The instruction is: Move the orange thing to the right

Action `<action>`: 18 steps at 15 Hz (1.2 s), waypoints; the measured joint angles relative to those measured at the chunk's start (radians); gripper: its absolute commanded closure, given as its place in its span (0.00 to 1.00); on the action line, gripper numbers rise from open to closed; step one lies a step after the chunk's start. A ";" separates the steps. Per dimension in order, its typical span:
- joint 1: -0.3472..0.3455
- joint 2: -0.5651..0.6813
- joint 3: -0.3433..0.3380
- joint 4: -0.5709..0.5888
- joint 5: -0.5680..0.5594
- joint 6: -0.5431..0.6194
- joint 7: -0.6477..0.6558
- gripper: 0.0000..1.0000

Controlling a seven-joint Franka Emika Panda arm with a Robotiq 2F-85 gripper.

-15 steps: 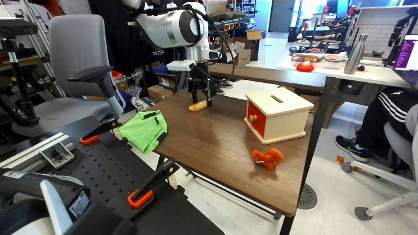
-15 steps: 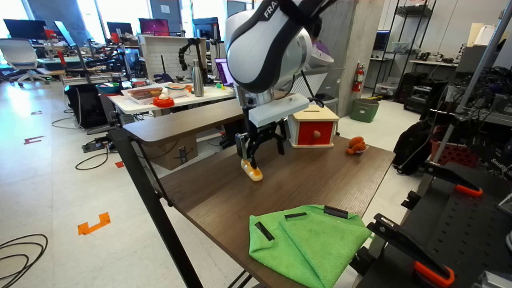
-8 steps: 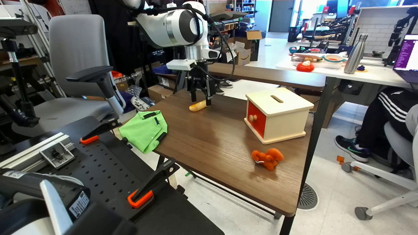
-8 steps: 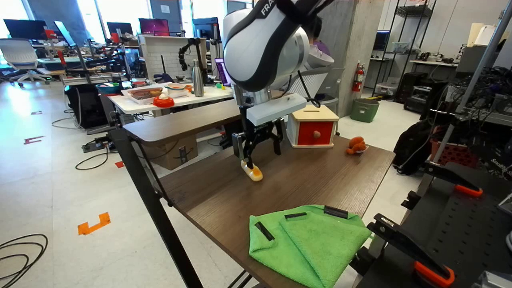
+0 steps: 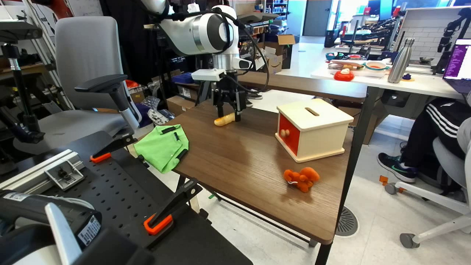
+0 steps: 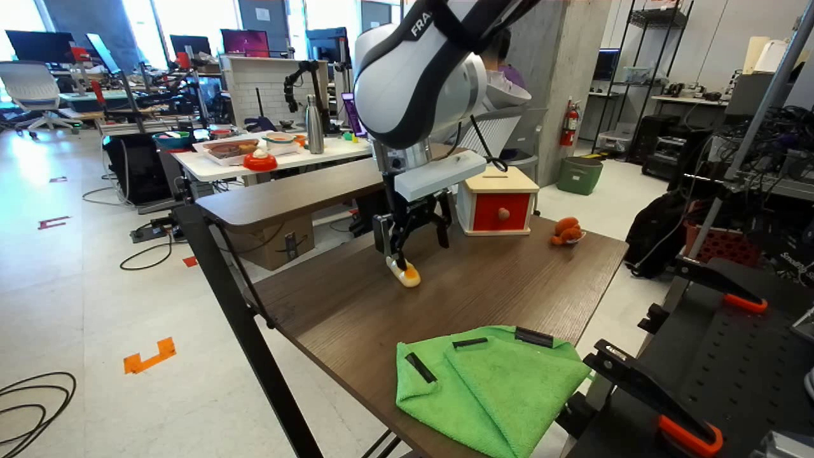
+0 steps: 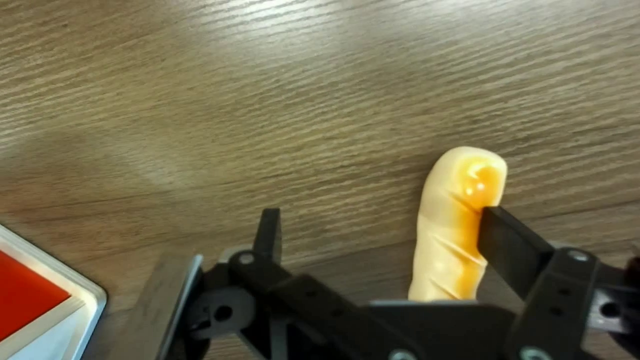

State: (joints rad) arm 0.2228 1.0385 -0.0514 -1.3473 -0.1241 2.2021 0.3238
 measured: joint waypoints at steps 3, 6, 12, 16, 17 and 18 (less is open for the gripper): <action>-0.005 0.015 -0.001 0.034 0.000 -0.046 0.000 0.00; -0.013 0.030 -0.002 0.062 0.000 -0.083 0.000 0.00; -0.035 0.063 -0.007 0.113 0.000 -0.140 -0.001 0.00; -0.035 0.069 -0.005 0.125 0.000 -0.144 -0.009 0.00; -0.033 0.069 -0.003 0.125 -0.001 -0.144 -0.010 0.00; -0.032 0.069 -0.001 0.125 0.000 -0.144 -0.012 0.00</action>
State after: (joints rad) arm 0.1909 1.1074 -0.0525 -1.2222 -0.1246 2.0584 0.3122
